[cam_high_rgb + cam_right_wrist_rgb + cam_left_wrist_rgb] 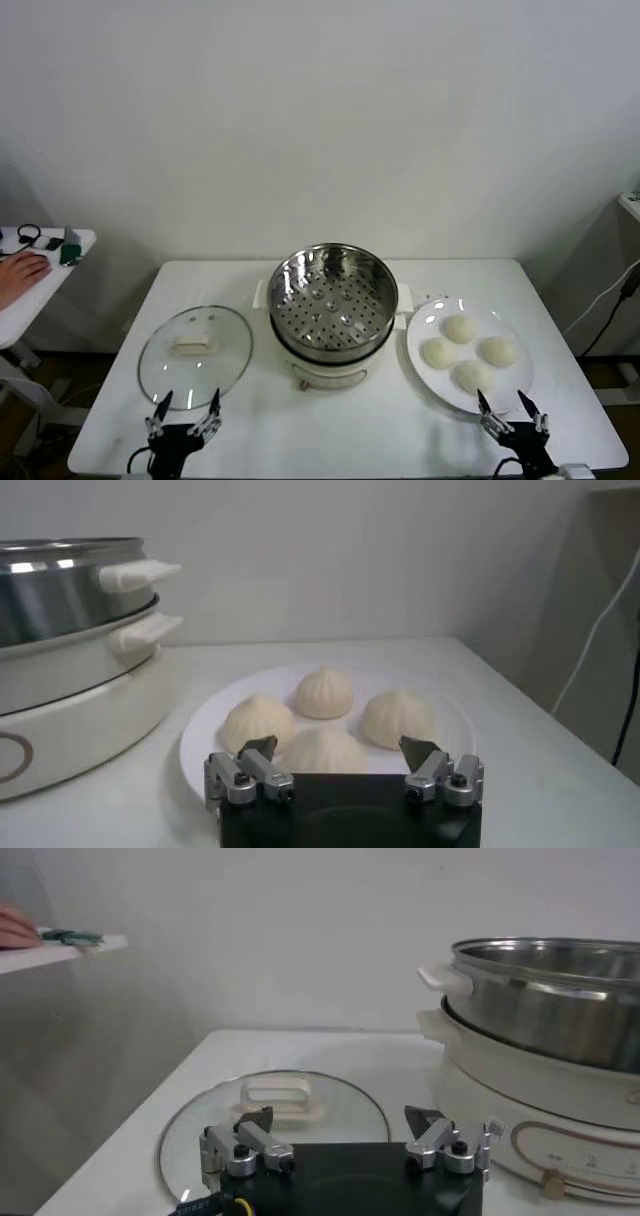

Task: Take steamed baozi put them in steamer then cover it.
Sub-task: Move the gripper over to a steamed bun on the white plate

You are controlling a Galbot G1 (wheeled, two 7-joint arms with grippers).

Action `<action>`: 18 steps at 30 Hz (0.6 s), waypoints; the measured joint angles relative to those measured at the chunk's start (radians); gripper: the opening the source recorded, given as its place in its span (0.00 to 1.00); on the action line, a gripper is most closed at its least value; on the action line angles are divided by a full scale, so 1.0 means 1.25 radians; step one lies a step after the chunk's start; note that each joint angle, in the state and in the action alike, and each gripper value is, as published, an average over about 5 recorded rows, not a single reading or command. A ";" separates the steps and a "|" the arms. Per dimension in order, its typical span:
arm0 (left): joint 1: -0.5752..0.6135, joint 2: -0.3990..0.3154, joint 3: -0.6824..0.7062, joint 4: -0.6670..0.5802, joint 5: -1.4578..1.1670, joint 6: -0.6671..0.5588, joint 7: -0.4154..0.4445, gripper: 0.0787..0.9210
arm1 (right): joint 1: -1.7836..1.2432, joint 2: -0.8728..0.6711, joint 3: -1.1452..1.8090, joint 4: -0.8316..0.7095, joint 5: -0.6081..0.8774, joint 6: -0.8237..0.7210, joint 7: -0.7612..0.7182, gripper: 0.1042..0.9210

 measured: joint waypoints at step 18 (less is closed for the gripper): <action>-0.002 0.005 0.011 -0.011 -0.001 -0.003 0.003 0.88 | 0.698 -0.372 -0.460 -0.228 -0.130 -0.168 -0.352 0.88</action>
